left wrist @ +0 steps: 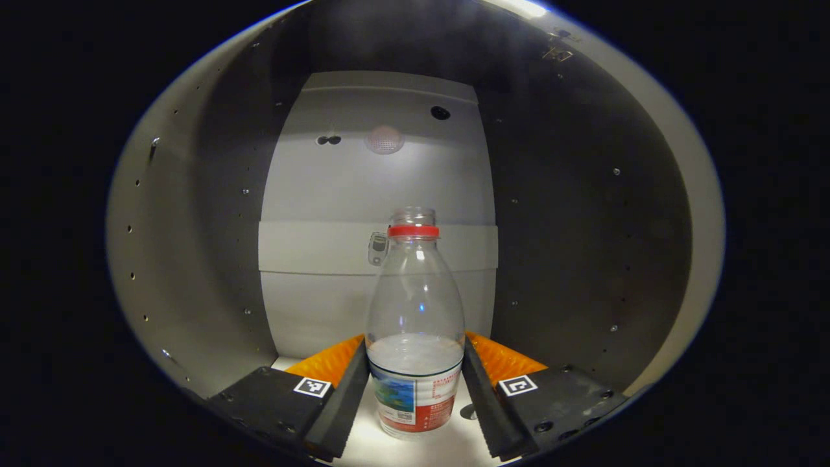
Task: Open the cabinet door with the right hand, grasp the bottle in the cabinet with the left hand and place it on the coaster, then close the cabinet door with the right hand.
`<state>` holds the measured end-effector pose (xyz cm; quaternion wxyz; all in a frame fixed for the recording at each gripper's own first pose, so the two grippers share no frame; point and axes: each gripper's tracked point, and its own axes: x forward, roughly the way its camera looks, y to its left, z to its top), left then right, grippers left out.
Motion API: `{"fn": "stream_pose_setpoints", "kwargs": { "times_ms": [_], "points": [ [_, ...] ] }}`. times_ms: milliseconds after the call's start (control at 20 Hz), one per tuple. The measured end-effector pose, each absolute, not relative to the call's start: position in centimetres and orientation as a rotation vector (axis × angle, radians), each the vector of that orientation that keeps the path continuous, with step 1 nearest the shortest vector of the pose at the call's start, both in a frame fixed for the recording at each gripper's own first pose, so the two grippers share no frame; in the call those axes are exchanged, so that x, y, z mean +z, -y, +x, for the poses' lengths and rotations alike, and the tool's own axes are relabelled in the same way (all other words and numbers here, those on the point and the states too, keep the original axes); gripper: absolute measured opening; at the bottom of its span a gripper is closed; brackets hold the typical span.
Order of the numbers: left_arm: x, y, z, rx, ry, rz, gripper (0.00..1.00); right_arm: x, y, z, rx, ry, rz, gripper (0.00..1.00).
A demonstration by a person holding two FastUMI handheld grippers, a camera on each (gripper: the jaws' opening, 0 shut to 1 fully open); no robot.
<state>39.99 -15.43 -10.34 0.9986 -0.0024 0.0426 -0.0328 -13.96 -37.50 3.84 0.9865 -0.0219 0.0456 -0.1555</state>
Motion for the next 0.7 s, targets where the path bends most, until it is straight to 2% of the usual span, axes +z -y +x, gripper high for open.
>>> {"fn": "stream_pose_setpoints", "kwargs": {
  "times_ms": [50,100,150,300,350,400,500,550,700],
  "points": [
    [-9.9,15.6,39.2,-0.077,-0.082,-0.003,0.78,3.9,38.1,-14.0,-0.342,-0.075,-0.058,0.24],
    [-9.4,15.7,38.1,-0.089,-0.078,-0.001,0.78,4.3,38.6,-14.2,-0.371,-0.061,-0.069,0.37],
    [-8.7,15.9,36.9,-0.106,-0.072,0.001,0.78,4.5,38.8,-14.1,-0.387,-0.045,-0.072,0.44],
    [-6.1,16.2,32.2,-0.158,-0.03,0.001,0.78,5.2,39.7,-14.7,-0.469,-0.001,-0.058,0.79],
    [-5.2,16.1,30.3,-0.17,-0.016,0.001,0.78,5.9,39.5,-15.1,-0.484,0.032,-0.056,0.84],
    [-4.3,15.8,28.3,-0.179,-0.004,0.003,0.77,6.5,39.0,-15.4,-0.495,0.061,-0.042,0.84],
    [-3.3,15.5,24.4,-0.216,-0.002,-0.004,0.78,7.5,37.3,-15.8,-0.495,0.096,-0.011,0.92],
    [-3.1,15.2,22.4,-0.237,-0.011,-0.016,0.78,7.7,36.3,-16.4,-0.487,0.108,-0.005,0.99],
    [-2.8,13.5,16.9,-0.272,-0.024,-0.017,0.78,8.3,32.3,-18.4,-0.461,0.126,-0.03,0.97]
  ]
}}
